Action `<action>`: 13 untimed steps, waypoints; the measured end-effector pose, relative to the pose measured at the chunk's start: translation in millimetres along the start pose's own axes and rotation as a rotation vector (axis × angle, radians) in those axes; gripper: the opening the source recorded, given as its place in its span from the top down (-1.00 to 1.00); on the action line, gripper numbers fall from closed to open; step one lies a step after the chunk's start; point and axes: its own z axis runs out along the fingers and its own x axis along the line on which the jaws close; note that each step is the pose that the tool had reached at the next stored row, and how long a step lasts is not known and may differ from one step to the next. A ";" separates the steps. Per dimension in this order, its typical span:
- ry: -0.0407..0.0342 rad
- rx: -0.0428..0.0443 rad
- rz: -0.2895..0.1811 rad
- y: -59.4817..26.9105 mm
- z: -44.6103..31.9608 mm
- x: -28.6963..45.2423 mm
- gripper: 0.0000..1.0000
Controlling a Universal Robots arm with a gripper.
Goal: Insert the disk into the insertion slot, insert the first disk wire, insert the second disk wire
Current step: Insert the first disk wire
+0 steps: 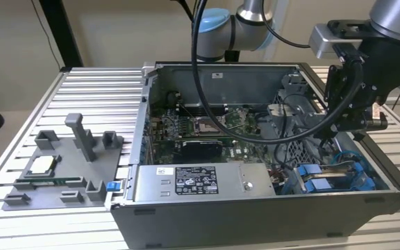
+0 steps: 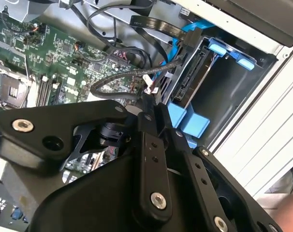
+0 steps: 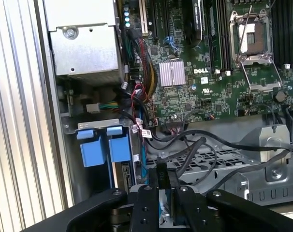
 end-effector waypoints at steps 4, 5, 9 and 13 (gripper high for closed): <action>0.0044 0.0006 0.000 -3.0 1.2 1.3 1.00; 0.0064 0.0009 0.000 -4.2 1.4 2.2 1.00; 0.0148 0.0021 0.000 -8.8 2.3 8.0 1.00; 0.0308 0.0044 0.000 -11.2 2.5 15.5 1.00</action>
